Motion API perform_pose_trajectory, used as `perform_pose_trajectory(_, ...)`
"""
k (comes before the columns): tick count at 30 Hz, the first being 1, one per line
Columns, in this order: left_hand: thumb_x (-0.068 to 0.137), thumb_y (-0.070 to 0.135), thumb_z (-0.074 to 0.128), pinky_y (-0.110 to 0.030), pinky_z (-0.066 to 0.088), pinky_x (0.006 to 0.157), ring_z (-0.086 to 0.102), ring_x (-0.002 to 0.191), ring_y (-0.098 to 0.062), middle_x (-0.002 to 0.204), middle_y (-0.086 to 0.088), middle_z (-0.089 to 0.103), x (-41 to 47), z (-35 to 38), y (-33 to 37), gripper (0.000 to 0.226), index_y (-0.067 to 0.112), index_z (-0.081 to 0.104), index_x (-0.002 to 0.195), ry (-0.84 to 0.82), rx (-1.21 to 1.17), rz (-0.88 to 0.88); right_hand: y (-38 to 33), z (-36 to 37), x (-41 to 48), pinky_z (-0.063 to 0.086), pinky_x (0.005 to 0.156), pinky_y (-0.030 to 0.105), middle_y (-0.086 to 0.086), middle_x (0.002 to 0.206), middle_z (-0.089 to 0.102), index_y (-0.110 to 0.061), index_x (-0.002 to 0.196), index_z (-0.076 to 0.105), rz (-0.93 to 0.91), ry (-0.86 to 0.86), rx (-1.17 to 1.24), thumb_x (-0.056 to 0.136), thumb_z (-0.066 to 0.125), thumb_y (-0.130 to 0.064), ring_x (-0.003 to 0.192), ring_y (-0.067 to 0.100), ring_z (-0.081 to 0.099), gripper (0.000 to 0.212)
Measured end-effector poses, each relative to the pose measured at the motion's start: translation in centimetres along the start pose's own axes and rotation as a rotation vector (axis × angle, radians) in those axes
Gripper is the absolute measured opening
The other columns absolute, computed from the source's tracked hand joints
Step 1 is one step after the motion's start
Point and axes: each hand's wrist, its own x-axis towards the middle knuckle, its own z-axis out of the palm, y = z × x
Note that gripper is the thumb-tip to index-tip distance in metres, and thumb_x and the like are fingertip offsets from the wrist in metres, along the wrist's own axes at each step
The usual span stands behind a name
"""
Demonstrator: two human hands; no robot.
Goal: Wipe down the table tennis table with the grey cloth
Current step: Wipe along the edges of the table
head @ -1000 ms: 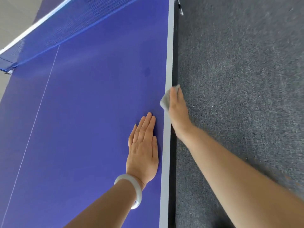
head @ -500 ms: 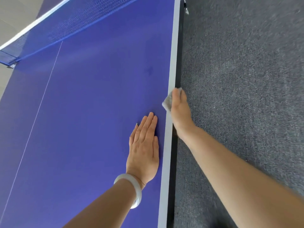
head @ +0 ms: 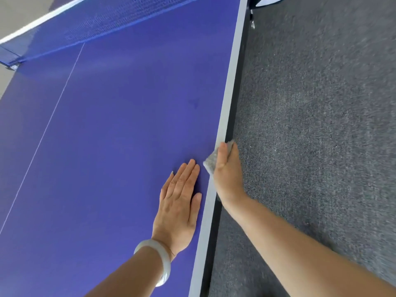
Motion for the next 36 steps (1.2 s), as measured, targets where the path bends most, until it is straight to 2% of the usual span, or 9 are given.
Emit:
perform_pose_trajectory(4,0.103,0.029,0.029,-0.033,0.007,0.124,0.011,0.152,-0.008,0.164,0.009,0.019,0.1,-0.2,0.2,0.054,0.016,0.026,0.156,-0.008,0.010,-0.008,-1.2,-0.2,3.8,0.044,0.081,0.030,0.013,0.125,0.057,-0.011,0.133,0.044,0.010,-0.034,-0.005,0.103,0.034,-0.050,0.112,0.025,0.056,0.050)
perform_pose_trajectory(7,0.103,0.028,0.030,-0.033,0.007,0.124,0.013,0.151,-0.009,0.164,0.008,0.019,0.1,-0.2,0.3,0.054,0.015,0.027,0.156,-0.005,0.015,-0.009,-1.0,-0.6,3.9,0.034,0.090,0.019,-0.002,0.141,0.045,-0.014,0.154,0.024,0.049,-0.082,-0.019,0.099,0.043,-0.056,0.120,0.008,0.046,0.072)
perform_pose_trajectory(11,0.102,0.028,0.031,-0.036,0.010,0.123,0.015,0.151,-0.011,0.164,0.008,0.020,0.1,-0.1,0.2,0.055,0.015,0.027,0.156,-0.014,0.025,-0.006,-1.3,-0.9,4.0,0.034,0.076,0.004,-0.005,0.125,0.046,-0.013,0.153,0.024,0.035,-0.083,-0.099,0.100,0.045,-0.050,0.103,0.005,0.050,0.067)
perform_pose_trajectory(15,0.100,0.026,0.031,-0.040,0.013,0.122,0.017,0.151,-0.013,0.163,0.005,0.022,0.2,-0.3,0.3,0.056,0.013,0.030,0.154,-0.030,0.024,-0.017,-1.9,-1.1,3.9,0.041,0.098,0.025,0.010,0.142,0.047,-0.011,0.155,0.020,0.059,-0.112,-0.157,0.101,0.041,-0.049,0.126,0.021,0.051,0.070)
perform_pose_trajectory(20,0.098,0.023,0.033,-0.043,0.019,0.119,0.027,0.148,-0.020,0.159,-0.003,0.031,0.2,-0.1,0.6,0.056,0.008,0.036,0.151,-0.035,0.065,-0.002,-1.7,-1.1,4.0,0.038,0.112,0.035,0.011,0.150,0.042,-0.012,0.156,0.018,0.066,-0.108,-0.167,0.101,0.040,-0.050,0.135,0.023,0.046,0.071)
perform_pose_trajectory(25,0.097,0.018,0.037,-0.035,0.038,0.101,0.047,0.120,-0.018,0.138,0.004,0.048,4.9,-2.0,-0.4,0.037,0.015,0.052,0.131,0.010,0.027,0.058,-1.4,-1.0,4.0,0.036,0.112,0.043,0.012,0.149,0.044,-0.012,0.155,0.022,0.063,-0.087,-0.149,0.100,0.040,-0.048,0.135,0.026,0.045,0.068)
perform_pose_trajectory(30,0.101,0.000,0.039,-0.028,0.017,0.120,0.023,0.149,-0.013,0.160,0.002,0.029,15.1,-3.1,-1.1,0.050,0.011,0.040,0.149,0.061,-0.028,0.022,-1.8,-0.9,3.5,0.030,0.117,0.033,0.003,0.154,0.038,-0.013,0.155,0.022,0.032,-0.093,-0.113,0.090,0.036,-0.059,0.139,0.012,0.039,0.081)
perform_pose_trajectory(33,0.106,0.014,0.034,-0.031,0.009,0.124,0.008,0.152,-0.011,0.163,0.005,0.016,19.9,-2.6,-0.5,0.050,0.016,0.025,0.156,0.025,-0.002,0.034,-1.3,-1.0,3.6,0.025,0.120,0.027,-0.006,0.157,0.031,-0.019,0.156,0.020,0.018,-0.104,-0.049,0.087,0.036,-0.061,0.142,0.002,0.031,0.082)
perform_pose_trajectory(36,0.106,0.024,0.023,-0.033,0.005,0.125,0.003,0.153,-0.012,0.164,0.006,0.010,21.0,-1.8,0.0,0.052,0.019,0.018,0.157,0.006,0.046,0.024,-0.6,-1.2,3.7,0.018,0.110,0.005,-0.030,0.149,0.024,-0.029,0.155,0.013,-0.003,-0.119,-0.042,0.091,0.036,-0.061,0.135,-0.020,0.022,0.076)
